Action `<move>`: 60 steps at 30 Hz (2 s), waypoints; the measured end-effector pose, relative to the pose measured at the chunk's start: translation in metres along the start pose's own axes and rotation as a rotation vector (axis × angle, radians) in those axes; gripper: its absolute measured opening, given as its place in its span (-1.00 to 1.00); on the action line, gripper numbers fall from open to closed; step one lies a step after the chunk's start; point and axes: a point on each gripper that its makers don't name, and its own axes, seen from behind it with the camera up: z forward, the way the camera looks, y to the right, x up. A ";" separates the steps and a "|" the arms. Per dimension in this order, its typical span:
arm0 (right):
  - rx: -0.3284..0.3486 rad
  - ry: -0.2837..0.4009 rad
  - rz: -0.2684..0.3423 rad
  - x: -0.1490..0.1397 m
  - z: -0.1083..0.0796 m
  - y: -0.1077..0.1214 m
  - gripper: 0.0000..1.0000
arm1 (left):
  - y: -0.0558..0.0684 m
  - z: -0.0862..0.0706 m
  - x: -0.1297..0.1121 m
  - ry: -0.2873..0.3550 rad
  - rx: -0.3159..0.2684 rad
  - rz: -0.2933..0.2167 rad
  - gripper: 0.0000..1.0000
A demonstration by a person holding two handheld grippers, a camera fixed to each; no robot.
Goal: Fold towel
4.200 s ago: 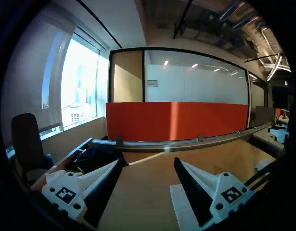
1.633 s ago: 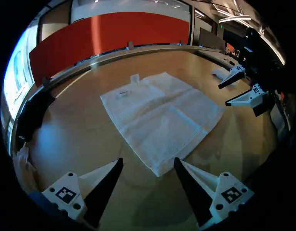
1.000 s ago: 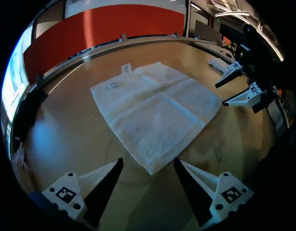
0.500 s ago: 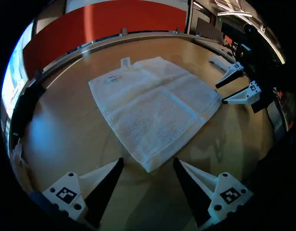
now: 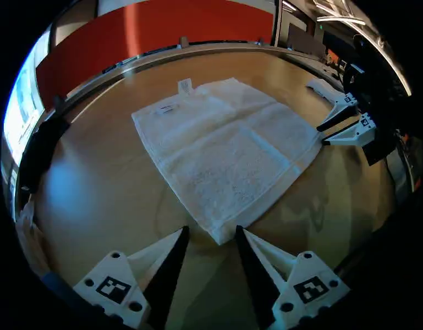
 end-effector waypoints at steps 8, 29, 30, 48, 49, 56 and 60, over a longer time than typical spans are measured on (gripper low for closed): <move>0.004 0.003 -0.008 0.001 0.001 -0.003 -0.38 | 0.004 0.000 0.000 -0.001 0.009 0.014 -0.13; 0.030 0.023 0.026 0.012 -0.005 -0.009 -0.67 | 0.007 0.001 0.006 -0.008 0.001 -0.061 -0.73; 0.028 0.027 0.027 0.013 -0.006 -0.008 -0.67 | 0.008 0.001 0.007 -0.006 0.000 -0.064 -0.73; -0.003 0.075 -0.003 0.048 -0.054 0.003 -0.68 | 0.011 -0.044 0.049 0.049 0.017 -0.156 -0.74; -0.004 0.078 -0.003 0.050 -0.057 0.003 -0.67 | 0.011 -0.048 0.051 0.051 0.018 -0.158 -0.74; -0.012 0.098 -0.011 0.066 -0.082 0.002 -0.68 | 0.015 -0.073 0.069 0.067 0.019 -0.165 -0.74; -0.016 0.102 -0.026 0.074 -0.095 0.000 -0.68 | 0.017 -0.085 0.076 0.074 0.015 -0.172 -0.74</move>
